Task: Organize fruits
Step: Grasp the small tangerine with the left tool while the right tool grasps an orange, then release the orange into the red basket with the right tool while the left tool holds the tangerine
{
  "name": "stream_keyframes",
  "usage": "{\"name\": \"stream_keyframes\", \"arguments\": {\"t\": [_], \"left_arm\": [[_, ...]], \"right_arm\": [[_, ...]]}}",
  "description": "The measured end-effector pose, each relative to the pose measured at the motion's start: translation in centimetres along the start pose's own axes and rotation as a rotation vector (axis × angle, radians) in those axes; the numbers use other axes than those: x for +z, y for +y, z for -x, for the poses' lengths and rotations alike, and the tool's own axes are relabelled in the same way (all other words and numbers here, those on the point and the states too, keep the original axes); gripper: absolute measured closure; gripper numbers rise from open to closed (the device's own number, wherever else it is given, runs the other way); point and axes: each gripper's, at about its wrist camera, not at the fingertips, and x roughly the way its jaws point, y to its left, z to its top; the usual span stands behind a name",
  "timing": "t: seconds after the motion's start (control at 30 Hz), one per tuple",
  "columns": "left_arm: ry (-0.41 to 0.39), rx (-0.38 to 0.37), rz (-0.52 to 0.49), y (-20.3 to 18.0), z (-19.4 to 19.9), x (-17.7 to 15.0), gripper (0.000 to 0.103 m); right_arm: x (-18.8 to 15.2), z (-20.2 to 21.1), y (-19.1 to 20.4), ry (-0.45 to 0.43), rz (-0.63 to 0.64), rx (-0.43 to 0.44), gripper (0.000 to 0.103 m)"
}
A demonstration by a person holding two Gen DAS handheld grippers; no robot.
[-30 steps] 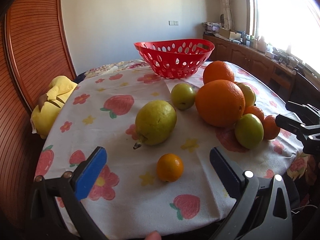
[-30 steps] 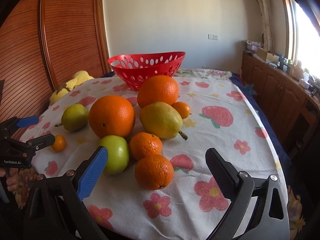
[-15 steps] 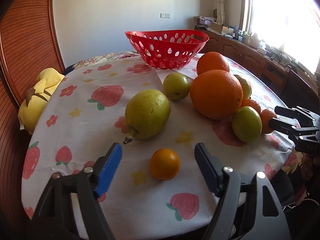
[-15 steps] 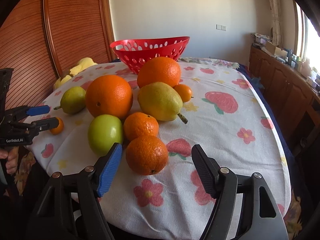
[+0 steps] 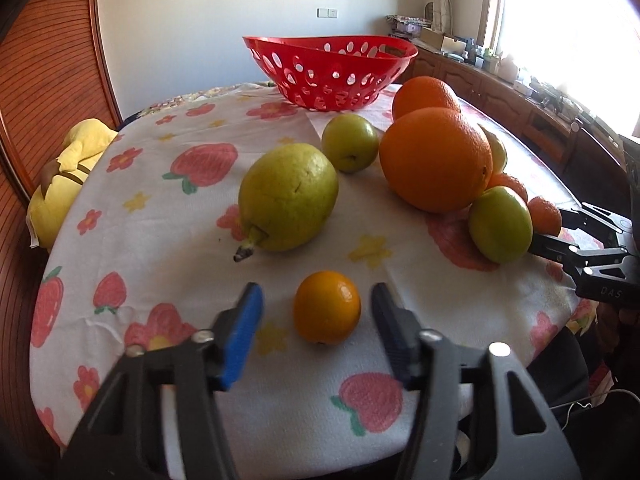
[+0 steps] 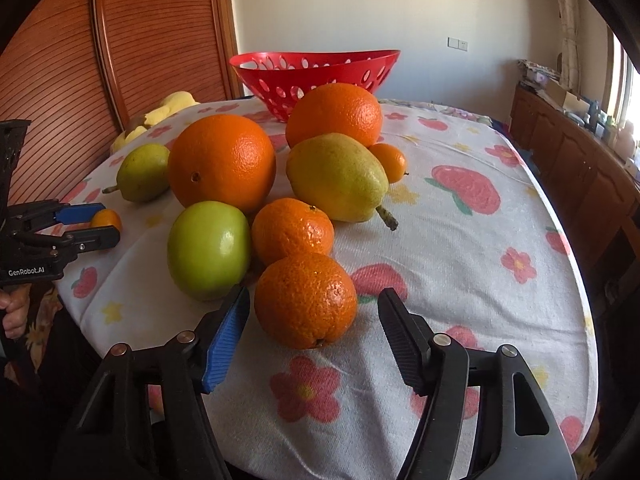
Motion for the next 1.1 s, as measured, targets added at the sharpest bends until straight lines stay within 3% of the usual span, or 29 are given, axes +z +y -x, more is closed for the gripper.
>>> {"name": "stream_keyframes", "arguments": {"t": [0.27, 0.43, 0.77, 1.1], "left_arm": [[0.007, -0.01, 0.007, 0.3, -0.3, -0.2, 0.06], [0.0, -0.01, -0.003, 0.0, -0.1, 0.0, 0.072], [-0.014, -0.007, -0.014, -0.1, 0.4, 0.1, 0.072], [-0.088, -0.029, -0.026, -0.8, 3.4, 1.7, 0.072]], "right_arm": [[0.1, -0.7, -0.2, 0.012, 0.006, 0.002, 0.042], [0.1, -0.5, -0.1, 0.007, 0.013, 0.025, 0.056], [0.1, -0.2, -0.2, 0.007, 0.012, 0.027, 0.057], [0.9, 1.2, -0.9, -0.024, 0.012, 0.014, 0.057]]}}
